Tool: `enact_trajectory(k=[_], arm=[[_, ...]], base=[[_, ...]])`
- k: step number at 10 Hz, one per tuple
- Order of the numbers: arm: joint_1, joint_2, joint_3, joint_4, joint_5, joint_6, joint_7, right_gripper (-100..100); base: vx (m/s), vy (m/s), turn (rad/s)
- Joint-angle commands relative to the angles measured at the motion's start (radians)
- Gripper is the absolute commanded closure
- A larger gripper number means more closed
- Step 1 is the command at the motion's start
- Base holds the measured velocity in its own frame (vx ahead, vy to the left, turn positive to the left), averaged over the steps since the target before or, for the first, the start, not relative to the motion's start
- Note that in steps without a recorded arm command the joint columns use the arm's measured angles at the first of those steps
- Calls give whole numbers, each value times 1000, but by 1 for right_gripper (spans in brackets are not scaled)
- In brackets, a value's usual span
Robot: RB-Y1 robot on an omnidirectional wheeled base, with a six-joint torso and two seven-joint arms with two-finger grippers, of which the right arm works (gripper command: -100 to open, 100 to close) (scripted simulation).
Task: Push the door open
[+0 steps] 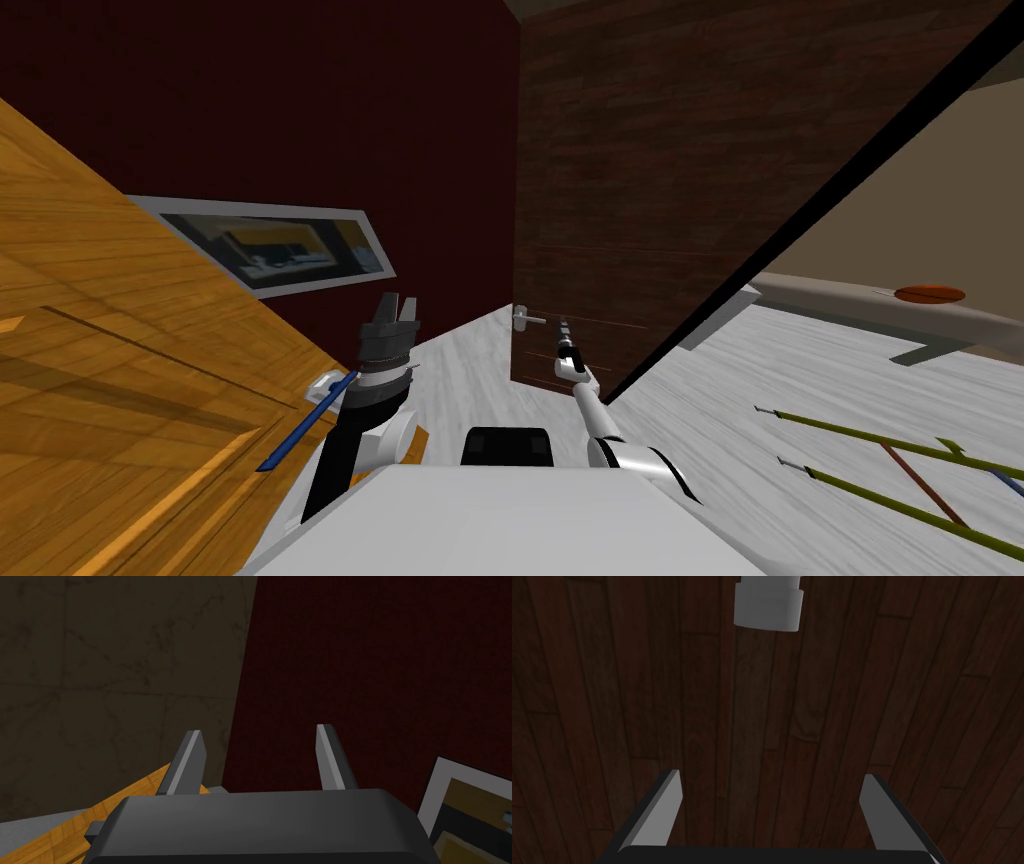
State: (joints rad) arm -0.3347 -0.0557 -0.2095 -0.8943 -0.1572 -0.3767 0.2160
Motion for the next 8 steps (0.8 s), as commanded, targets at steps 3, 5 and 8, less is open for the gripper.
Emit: enact_trajectory(k=[3,5,8], arm=[[-51,4,11,73,-42,-33,36,-100],[-73,10,16,106,-60,-48,52,-100],[-109,23,25,160,-90,-72,77,-100]], base=[[-69,6,-54],[-53,13,-43],[-62,23,-47]])
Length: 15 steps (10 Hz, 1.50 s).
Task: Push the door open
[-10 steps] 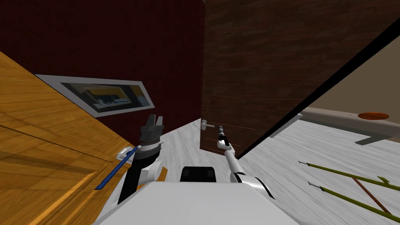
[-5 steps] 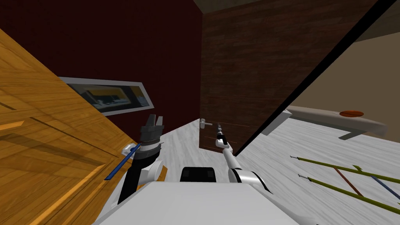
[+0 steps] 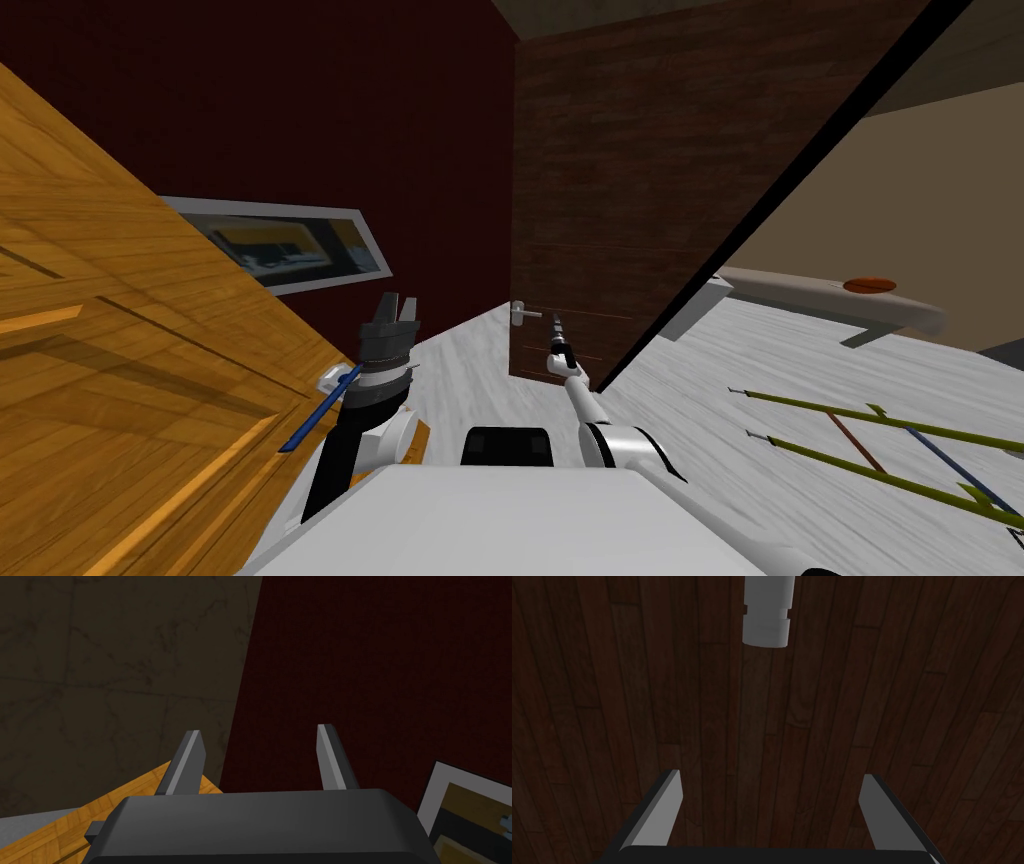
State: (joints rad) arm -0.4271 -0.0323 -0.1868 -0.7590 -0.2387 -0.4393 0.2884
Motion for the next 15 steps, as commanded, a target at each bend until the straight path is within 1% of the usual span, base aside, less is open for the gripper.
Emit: enact_trajectory(k=[1,2,3,5,7,10,11,12,13,15], arm=[[-24,3,3,36,-14,-15,10,-100],[-31,6,5,46,-20,-19,15,-100],[-45,14,8,67,-32,-29,25,-100],[-82,39,17,122,-62,-54,51,-100],[-106,60,22,157,-82,-70,68,-100],[-124,80,26,185,-97,-82,81,-100],[-130,71,27,197,-95,-86,72,-100],[-131,63,27,199,-95,-89,73,-100],[-131,58,27,199,-95,-89,73,-100],[-130,40,26,199,-96,-90,74,-100]], base=[[-74,37,-35],[-54,35,-24],[-63,35,-36],[-107,94,-68],[-124,140,-37],[-108,177,-12],[-30,103,-11],[17,-94,-12],[76,-182,6],[83,-183,2]])
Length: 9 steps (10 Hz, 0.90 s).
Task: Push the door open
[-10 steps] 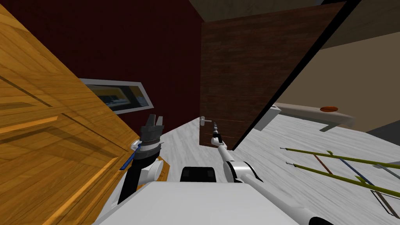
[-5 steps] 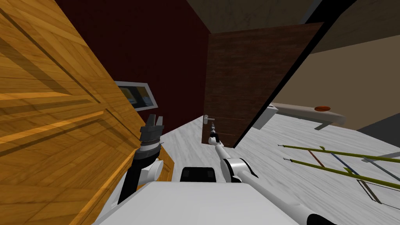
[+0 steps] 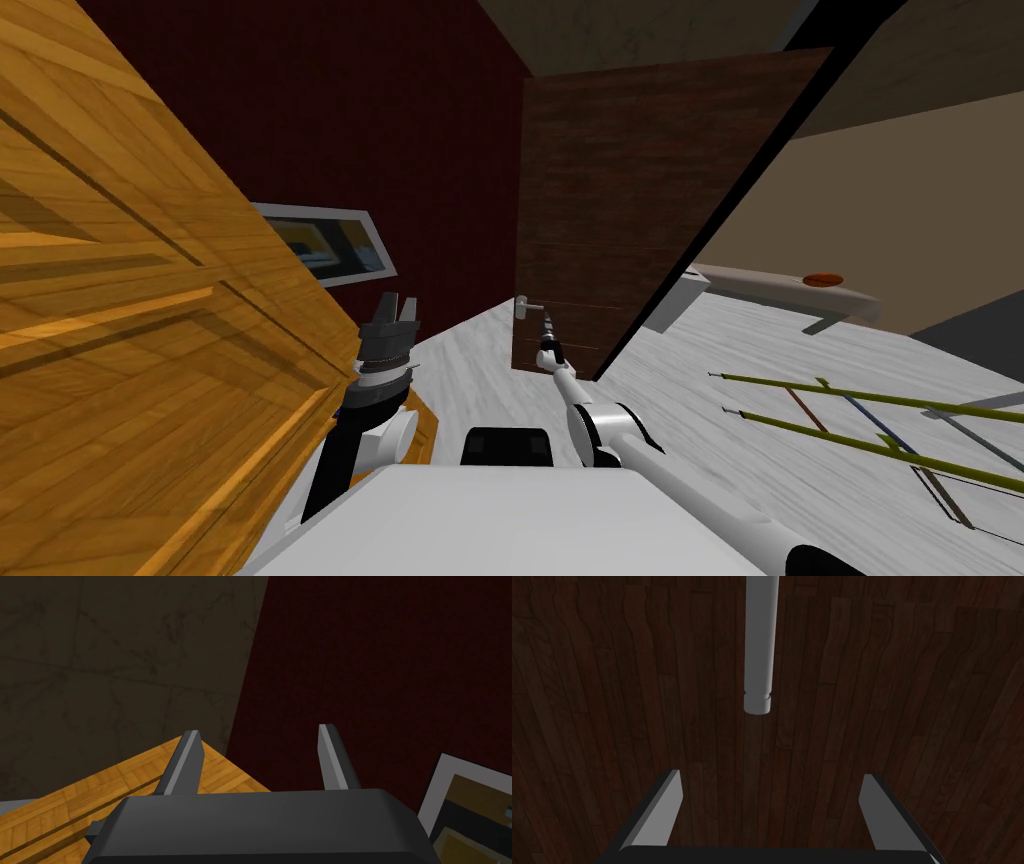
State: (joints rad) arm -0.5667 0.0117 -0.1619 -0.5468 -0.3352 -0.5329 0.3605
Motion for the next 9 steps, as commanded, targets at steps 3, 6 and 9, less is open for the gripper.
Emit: enact_trajectory(k=[3,6,9], arm=[[10,-52,-2,-12,0,-1,6,-100],[10,-70,-6,-11,-1,-7,11,-100],[11,-43,-9,-9,-3,-13,16,-100]], base=[[136,-151,11],[162,-10,21],[145,124,20]])
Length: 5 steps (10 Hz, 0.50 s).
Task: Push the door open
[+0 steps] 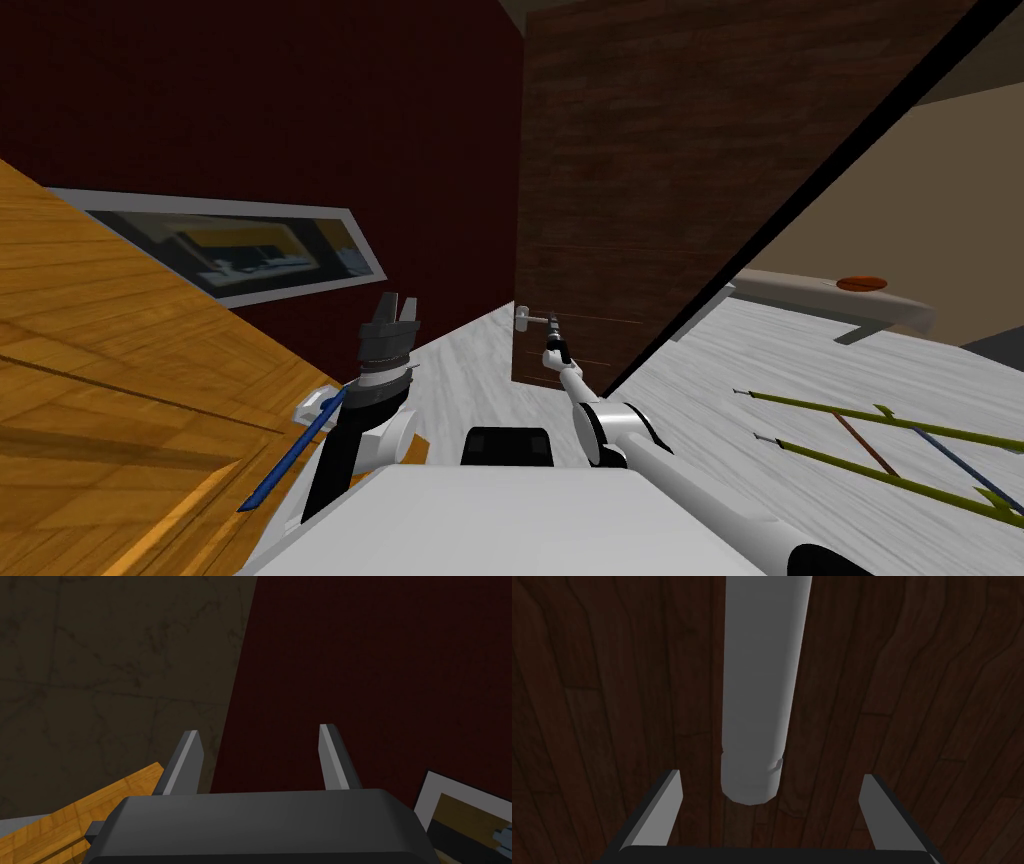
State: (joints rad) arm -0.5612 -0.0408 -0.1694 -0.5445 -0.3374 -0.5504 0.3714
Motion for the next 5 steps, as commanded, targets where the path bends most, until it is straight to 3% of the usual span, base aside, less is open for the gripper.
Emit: enact_trajectory(k=[1,4,5], arm=[[6,30,-3,-11,-1,2,7,-100],[6,76,-5,-11,-1,-1,9,-100],[14,66,-5,-30,-1,11,9,-100]], base=[[132,135,19],[58,129,11],[21,52,-1]])
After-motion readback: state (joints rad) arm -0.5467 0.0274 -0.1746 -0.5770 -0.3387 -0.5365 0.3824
